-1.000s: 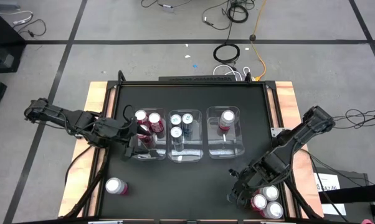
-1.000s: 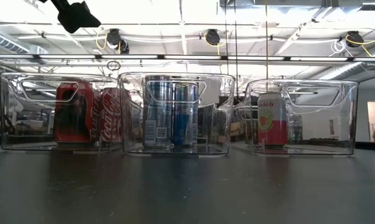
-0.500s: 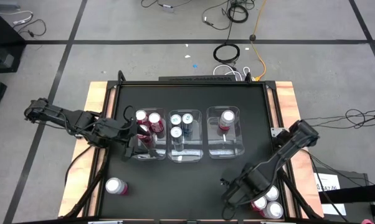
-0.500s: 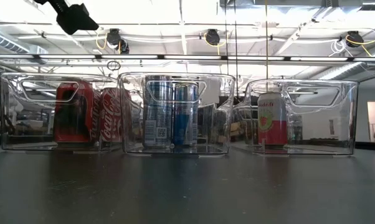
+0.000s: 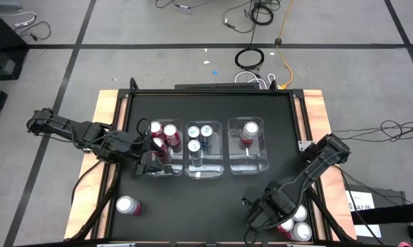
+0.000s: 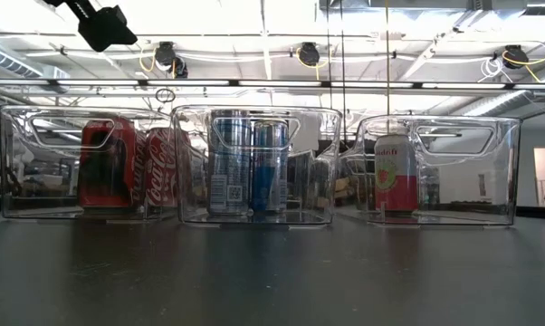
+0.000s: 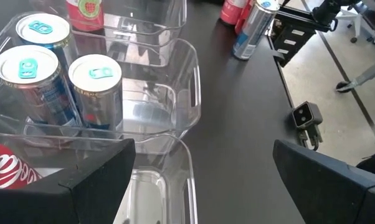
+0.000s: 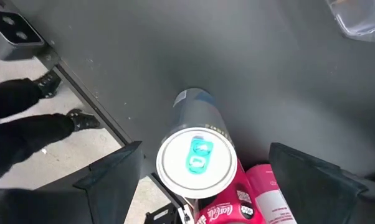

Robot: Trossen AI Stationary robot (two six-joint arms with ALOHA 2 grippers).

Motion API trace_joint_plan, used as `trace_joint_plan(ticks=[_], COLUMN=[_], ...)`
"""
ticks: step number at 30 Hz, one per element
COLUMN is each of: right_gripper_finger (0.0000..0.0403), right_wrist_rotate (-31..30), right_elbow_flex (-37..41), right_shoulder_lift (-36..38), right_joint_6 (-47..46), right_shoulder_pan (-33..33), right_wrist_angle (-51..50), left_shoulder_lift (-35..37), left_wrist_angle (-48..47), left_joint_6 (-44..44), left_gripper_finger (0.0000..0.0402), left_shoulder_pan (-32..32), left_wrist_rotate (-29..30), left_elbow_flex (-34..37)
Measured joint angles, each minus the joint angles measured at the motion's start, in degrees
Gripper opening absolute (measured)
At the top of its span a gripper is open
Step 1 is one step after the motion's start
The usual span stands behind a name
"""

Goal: Sort soda cans
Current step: Put the blue soda can into the middle transparent bin

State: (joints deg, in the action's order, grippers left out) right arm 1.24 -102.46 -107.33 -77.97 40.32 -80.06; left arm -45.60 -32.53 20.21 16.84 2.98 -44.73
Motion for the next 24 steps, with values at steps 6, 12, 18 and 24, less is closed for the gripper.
trace_joint_plan(ticks=[6,12,18,24], right_gripper_finger=[0.0338,0.0338,0.0338,0.0338], right_wrist_rotate=[0.1,0.3,0.4,0.7], right_elbow_flex=[0.0,3.5,6.5,10.2], right_shoulder_lift=[-0.3,-0.2,-0.2,0.1], right_joint_6=[0.2,-0.8,-0.9,-0.7], right_shoulder_pan=[0.3,1.1,1.4,1.4], right_wrist_angle=[0.1,2.0,5.2,8.9], left_shoulder_lift=[0.0,0.0,0.0,0.0], left_wrist_angle=[0.3,0.3,0.7,0.8], left_joint_6=[0.1,0.4,0.5,0.5], left_gripper_finger=[0.0388,0.0388,0.0388,0.0388], left_shoulder_pan=[0.0,0.0,0.0,0.0], left_wrist_rotate=[0.0,0.0,0.0,0.0], left_elbow_flex=[0.0,0.0,0.0,0.0])
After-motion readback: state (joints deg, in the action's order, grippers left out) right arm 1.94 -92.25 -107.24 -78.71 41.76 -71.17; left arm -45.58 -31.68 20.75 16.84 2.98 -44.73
